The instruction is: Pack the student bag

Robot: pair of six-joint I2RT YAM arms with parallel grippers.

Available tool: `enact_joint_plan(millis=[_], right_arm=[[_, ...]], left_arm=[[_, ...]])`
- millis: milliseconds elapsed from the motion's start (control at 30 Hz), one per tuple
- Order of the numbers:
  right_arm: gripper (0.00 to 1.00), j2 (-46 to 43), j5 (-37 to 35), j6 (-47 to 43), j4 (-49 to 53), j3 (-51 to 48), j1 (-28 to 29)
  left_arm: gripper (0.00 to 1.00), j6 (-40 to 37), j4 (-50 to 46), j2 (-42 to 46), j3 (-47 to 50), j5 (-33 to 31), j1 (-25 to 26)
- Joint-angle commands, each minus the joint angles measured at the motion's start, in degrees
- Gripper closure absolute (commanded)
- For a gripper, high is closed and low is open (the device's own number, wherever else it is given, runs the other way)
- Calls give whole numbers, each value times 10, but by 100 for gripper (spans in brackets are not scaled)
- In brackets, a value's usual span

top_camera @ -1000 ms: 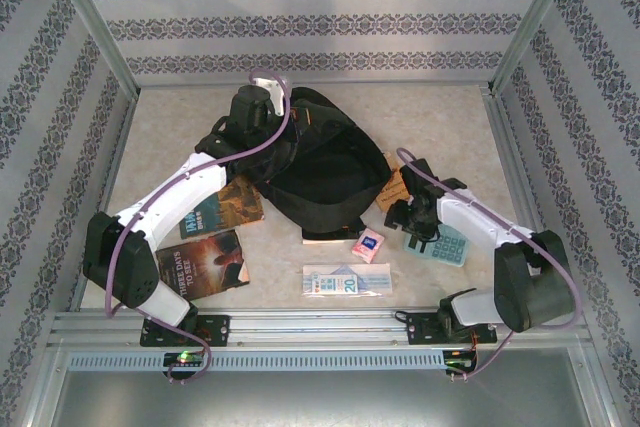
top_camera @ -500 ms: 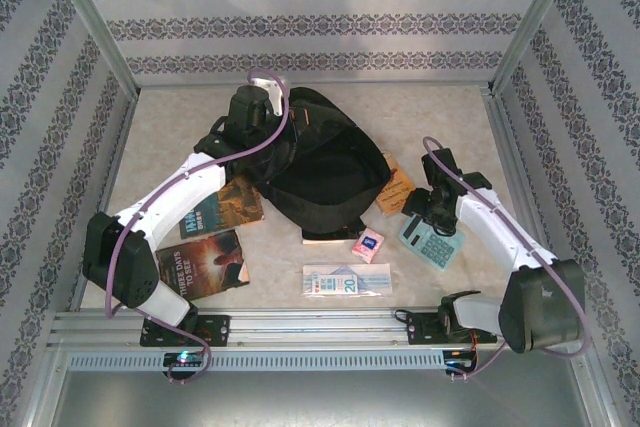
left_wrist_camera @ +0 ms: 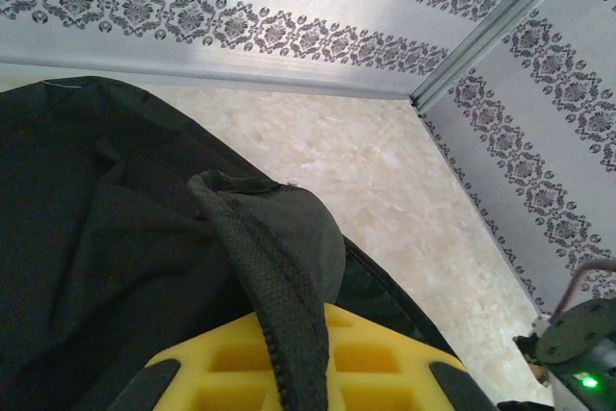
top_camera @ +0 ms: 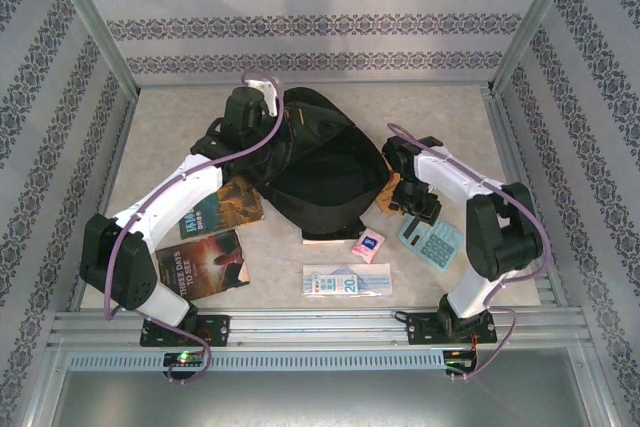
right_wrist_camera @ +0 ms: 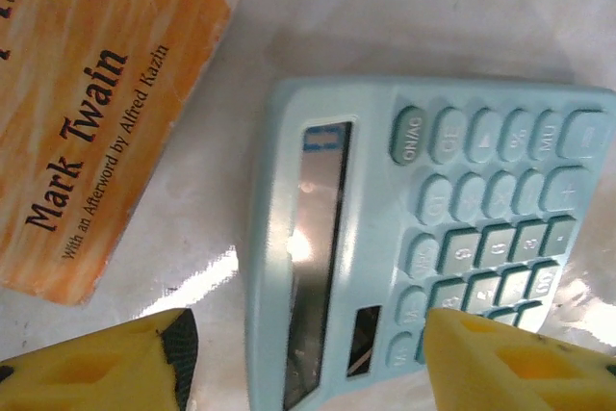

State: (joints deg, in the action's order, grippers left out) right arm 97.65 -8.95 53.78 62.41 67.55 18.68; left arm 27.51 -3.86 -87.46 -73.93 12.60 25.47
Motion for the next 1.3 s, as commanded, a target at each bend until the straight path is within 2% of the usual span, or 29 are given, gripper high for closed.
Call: enact_joint_plan(millis=[0,433,500,800,1033,1100,1267], right_arm=[[38,26,-6,26,25,18,3],[47,69,11,8,-32,-27,-5],[51,81,8,0,-33,-23,-7],[60,51,-1,-12,-24,-15,-4],[74,64,-2,-23,-26,-21,-13],[81,62,-3,-25,-22,-17,-12],[89,25,-7,-26,7,2,-12]], left_arm=[[100,6,25,26,5,-10,-12],[100,6,23,37,17,-10,-19],[100,8,24,37,18,-8,-19],[100,13,28,34,19,-4,-19],[100,12,26,36,23,-4,-20],[100,12,27,37,23,-6,-20],[100,14,29,36,16,-4,-20]])
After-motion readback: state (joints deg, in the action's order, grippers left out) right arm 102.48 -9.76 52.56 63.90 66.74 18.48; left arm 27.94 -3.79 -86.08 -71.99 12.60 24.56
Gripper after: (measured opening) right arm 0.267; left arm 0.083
